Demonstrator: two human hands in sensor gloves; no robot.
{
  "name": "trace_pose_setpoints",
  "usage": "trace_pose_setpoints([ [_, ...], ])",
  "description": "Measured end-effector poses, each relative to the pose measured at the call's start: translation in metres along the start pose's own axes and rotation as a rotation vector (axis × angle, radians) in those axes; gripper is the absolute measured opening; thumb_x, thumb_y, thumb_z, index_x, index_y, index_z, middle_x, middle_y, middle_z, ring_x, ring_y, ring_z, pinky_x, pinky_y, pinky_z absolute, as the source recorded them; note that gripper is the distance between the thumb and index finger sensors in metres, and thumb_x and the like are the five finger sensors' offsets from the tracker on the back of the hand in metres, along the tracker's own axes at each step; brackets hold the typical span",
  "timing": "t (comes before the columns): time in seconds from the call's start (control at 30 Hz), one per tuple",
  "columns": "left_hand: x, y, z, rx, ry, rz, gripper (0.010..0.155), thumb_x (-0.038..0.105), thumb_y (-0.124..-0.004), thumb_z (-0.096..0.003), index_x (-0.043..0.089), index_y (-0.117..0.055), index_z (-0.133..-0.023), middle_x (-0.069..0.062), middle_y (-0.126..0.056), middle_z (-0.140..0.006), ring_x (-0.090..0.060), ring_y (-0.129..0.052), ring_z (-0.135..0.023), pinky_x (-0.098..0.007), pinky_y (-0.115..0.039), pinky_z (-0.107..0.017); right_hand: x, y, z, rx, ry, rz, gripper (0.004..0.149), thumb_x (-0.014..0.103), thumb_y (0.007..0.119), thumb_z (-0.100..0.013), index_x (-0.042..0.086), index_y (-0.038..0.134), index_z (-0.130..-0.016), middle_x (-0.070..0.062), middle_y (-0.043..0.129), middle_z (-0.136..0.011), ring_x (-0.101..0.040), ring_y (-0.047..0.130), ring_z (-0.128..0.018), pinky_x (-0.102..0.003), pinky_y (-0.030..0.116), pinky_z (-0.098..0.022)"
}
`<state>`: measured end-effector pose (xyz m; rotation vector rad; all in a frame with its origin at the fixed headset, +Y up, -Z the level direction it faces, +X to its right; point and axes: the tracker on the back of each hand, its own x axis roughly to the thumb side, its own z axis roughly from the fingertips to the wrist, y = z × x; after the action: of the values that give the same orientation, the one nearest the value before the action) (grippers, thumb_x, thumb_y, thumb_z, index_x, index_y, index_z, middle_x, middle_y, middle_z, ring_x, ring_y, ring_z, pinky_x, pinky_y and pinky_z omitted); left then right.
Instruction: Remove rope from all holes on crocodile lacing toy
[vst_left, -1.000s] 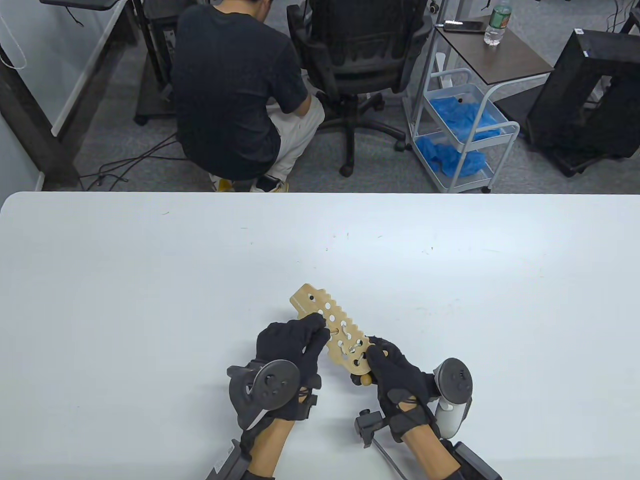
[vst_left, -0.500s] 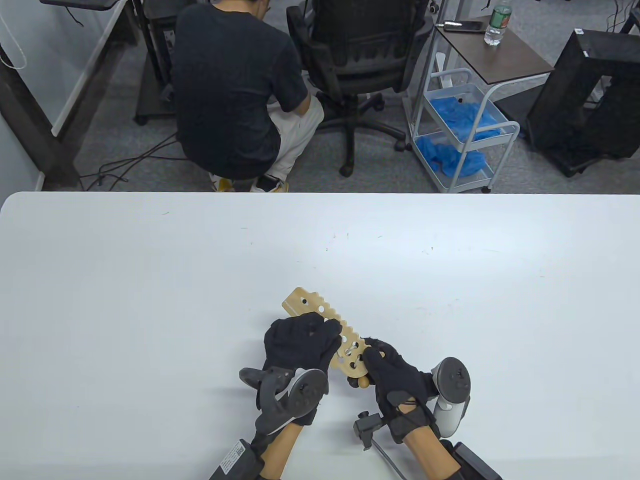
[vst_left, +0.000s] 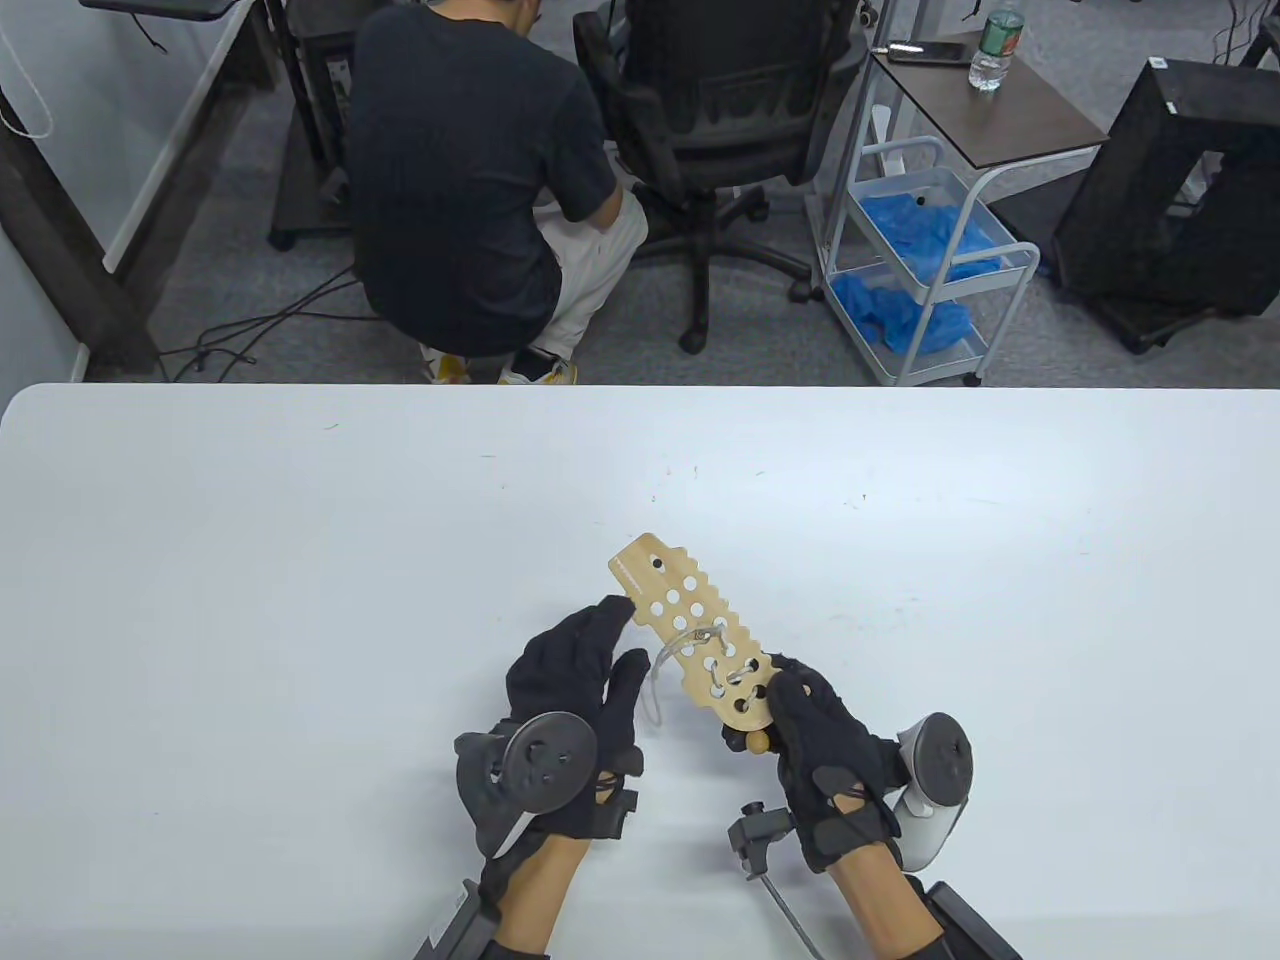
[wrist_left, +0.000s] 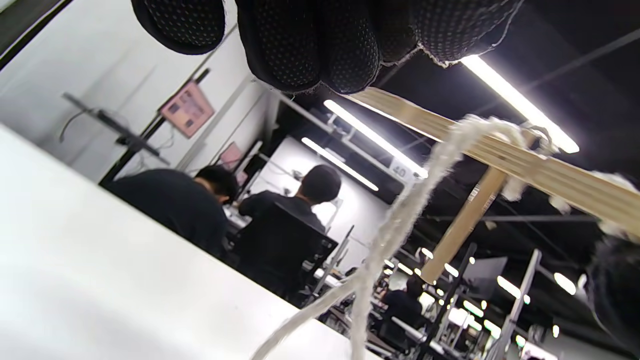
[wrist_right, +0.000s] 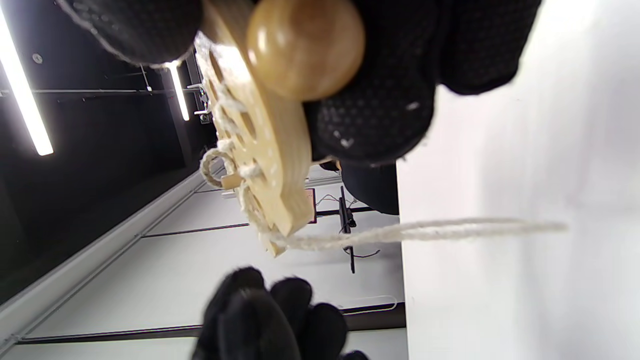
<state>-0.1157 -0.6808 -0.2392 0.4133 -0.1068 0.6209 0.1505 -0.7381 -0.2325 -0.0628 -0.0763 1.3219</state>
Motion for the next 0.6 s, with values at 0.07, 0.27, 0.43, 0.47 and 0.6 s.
trace_pose_setpoints([
  [0.07,-0.008,-0.001,-0.001,-0.026,0.053,0.079,0.057,0.048,-0.067,-0.0538,0.035,-0.056,-0.108,0.001,-0.077,-0.101,-0.019,-0.082,-0.084,-0.056,-0.069,-0.068,0.002,-0.002,-0.002,0.007,0.000,-0.033,0.050,0.040,0.077,-0.044,0.007,0.079,-0.082,-0.020,0.095,-0.065,-0.032,0.099,-0.043,-0.059,0.076,-0.046],
  [0.27,-0.017,-0.016,-0.006,-0.139,0.069,0.284,0.053,0.046,-0.070,-0.0525,0.036,-0.066,-0.105,0.002,-0.085,-0.097,-0.019,-0.087,-0.081,-0.057,-0.071,-0.067,0.004,-0.001,-0.006,0.118,0.024,-0.137,0.050,0.040,0.076,-0.045,0.005,0.078,-0.081,-0.020,0.096,-0.062,-0.030,0.099,-0.039,-0.058,0.077,-0.045],
  [0.43,-0.014,-0.031,-0.007,-0.262,0.031,0.495,0.056,0.047,-0.072,-0.0512,0.038,-0.065,-0.106,-0.001,-0.078,-0.106,-0.025,-0.079,-0.092,-0.061,-0.066,-0.069,0.001,0.003,-0.009,0.187,0.034,-0.166,0.050,0.040,0.076,-0.045,0.005,0.079,-0.080,-0.020,0.096,-0.060,-0.029,0.099,-0.036,-0.058,0.078,-0.044],
  [0.47,-0.014,-0.032,-0.007,-0.273,0.027,0.513,0.055,0.046,-0.072,-0.0513,0.039,-0.066,-0.106,-0.001,-0.078,-0.106,-0.026,-0.077,-0.093,-0.061,-0.065,-0.069,0.000,0.004,-0.009,0.199,0.040,-0.170,0.050,0.041,0.075,-0.045,0.005,0.079,-0.080,-0.020,0.096,-0.060,-0.029,0.099,-0.037,-0.058,0.078,-0.044],
  [0.6,-0.011,-0.034,-0.007,-0.309,0.007,0.577,0.054,0.044,-0.073,-0.0515,0.044,-0.067,-0.106,0.000,-0.076,-0.110,-0.027,-0.073,-0.098,-0.062,-0.063,-0.071,-0.004,0.009,-0.009,0.251,0.067,-0.227,0.050,0.040,0.076,-0.045,0.004,0.079,-0.080,-0.020,0.097,-0.059,-0.029,0.100,-0.036,-0.058,0.078,-0.044],
])
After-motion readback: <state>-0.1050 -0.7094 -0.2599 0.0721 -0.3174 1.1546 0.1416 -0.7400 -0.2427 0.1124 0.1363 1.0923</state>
